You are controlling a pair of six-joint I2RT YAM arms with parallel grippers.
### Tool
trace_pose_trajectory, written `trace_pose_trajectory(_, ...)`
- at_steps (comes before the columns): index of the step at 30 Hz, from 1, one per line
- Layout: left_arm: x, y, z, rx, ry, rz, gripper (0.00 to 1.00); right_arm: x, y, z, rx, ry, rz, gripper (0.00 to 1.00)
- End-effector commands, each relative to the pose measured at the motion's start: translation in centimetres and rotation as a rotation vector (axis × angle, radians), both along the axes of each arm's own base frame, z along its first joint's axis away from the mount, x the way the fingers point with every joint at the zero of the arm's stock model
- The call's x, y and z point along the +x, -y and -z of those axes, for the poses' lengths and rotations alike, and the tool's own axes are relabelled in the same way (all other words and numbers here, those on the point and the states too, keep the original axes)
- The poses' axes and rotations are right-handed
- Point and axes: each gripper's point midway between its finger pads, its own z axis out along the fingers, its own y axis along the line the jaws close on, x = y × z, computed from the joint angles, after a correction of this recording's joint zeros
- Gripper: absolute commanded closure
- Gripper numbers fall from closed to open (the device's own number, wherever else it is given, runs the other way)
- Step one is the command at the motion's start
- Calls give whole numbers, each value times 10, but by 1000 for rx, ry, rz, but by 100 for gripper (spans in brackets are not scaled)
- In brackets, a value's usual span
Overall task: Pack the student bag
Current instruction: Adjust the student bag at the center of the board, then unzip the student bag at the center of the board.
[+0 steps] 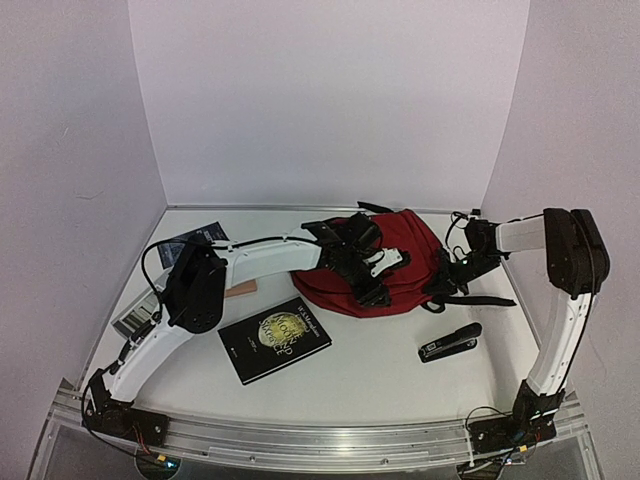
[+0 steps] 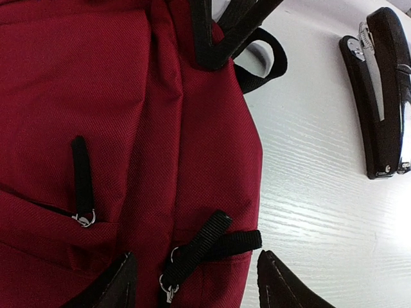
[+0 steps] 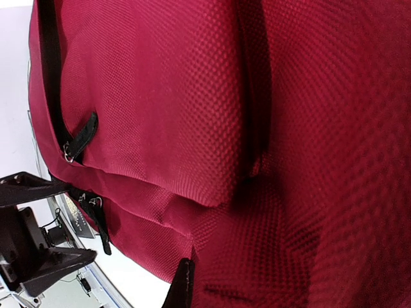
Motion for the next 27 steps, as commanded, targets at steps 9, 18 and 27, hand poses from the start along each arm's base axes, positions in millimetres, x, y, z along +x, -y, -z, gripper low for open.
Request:
trace_pose_trajectory(9, 26, 10, -7, -36, 83, -99, 44, -6, -9, -8, 16, 14, -29, 100)
trace_pose_trajectory(18, 27, 14, -2, -49, 74, -104, 58, -6, -10, -8, 25, 10, -33, 100)
trace_pose_trajectory(27, 19, 17, 9, -48, 25, -79, 47, -7, -11, -7, 33, 4, -34, 100)
